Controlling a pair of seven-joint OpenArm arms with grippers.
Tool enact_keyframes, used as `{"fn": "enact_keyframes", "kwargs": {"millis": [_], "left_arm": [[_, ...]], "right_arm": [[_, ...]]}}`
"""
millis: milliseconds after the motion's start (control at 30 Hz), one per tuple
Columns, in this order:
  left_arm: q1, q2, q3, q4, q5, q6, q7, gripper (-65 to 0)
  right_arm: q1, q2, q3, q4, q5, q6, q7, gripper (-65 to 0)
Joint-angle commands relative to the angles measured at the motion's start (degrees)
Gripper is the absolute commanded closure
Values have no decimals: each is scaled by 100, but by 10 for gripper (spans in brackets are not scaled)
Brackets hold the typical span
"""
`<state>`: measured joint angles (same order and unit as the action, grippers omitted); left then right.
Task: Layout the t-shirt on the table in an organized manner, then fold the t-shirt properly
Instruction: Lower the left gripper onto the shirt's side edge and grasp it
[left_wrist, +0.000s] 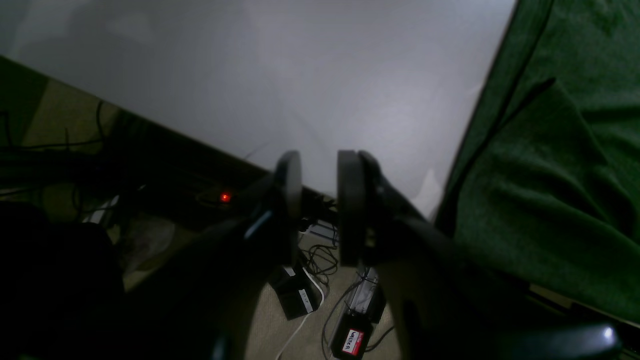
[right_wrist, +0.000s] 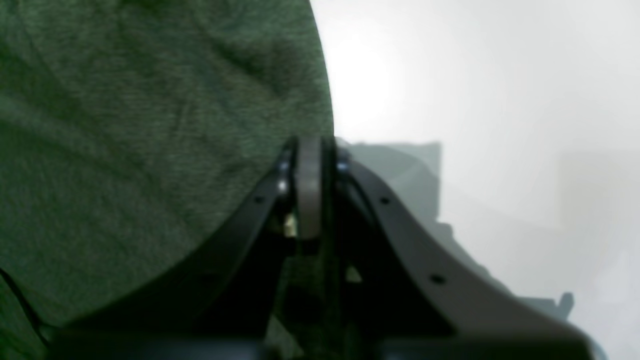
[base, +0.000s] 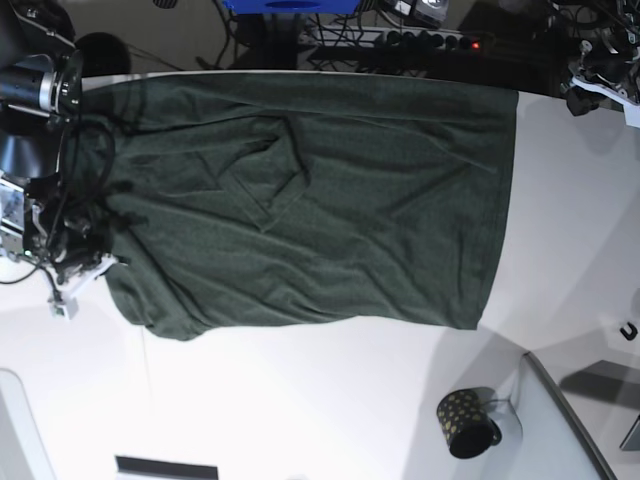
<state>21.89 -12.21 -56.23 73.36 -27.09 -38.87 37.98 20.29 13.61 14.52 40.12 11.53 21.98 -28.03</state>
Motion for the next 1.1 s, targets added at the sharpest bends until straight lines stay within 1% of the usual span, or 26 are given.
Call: {"fn": "enact_keyframes", "kwargs": {"millis": [0, 67, 167, 267, 367, 467, 500, 567, 700, 767, 867, 967, 1067], "left_arm": [[31, -111, -43, 97, -82, -12, -101, -127], [4, -138, -34, 97, -82, -12, -101, -127], [-31, -278, 18, 88, -82, -12, -101, -127], [-259, -428, 18, 79, -64, 24, -101, -128], [-655, -533, 159, 70, 489, 24, -101, -140], [-1191, -533, 563, 62, 1377, 15, -92, -150], [-1358, -516, 695, 53, 1597, 6, -83, -168], [-1719, -507, 1056, -62, 1940, 6, -66, -237], [-2589, -542, 1566, -1011, 2098, 24, -66, -434], [-2941, -621, 1706, -1556, 2098, 24, -83, -485], [-3222, -630, 1891, -1969, 2054, -3, -92, -490], [-3275, -586, 2111, -2022, 2054, -3, -101, -497], [-3354, -445, 2251, -2022, 2054, -3, -110, -499]], "right_arm": [[146, 86, 55, 116, 38, 22, 100, 0], [111, 86, 64, 265, 38, 22, 100, -2], [-214, 77, 64, 1012, 56, 31, 82, 0], [-531, 59, 73, 1847, 56, 31, -287, 0], [-794, 42, 73, 2568, 65, 31, -533, 0], [-873, 33, 73, 2841, 65, 31, -665, 0], [-873, 33, 73, 2858, 65, 31, -700, 0], [-900, 33, 73, 2885, 65, 31, -727, 0], [-944, 33, 73, 2911, 65, 31, -744, 0], [-988, 33, 73, 2999, 65, 31, -744, 0], [-1067, 42, 55, 3140, 65, 31, -753, 0], [-1084, 59, 47, 3140, 65, 31, -753, 0], [-1084, 59, 38, 3140, 65, 31, -753, 0]]}}
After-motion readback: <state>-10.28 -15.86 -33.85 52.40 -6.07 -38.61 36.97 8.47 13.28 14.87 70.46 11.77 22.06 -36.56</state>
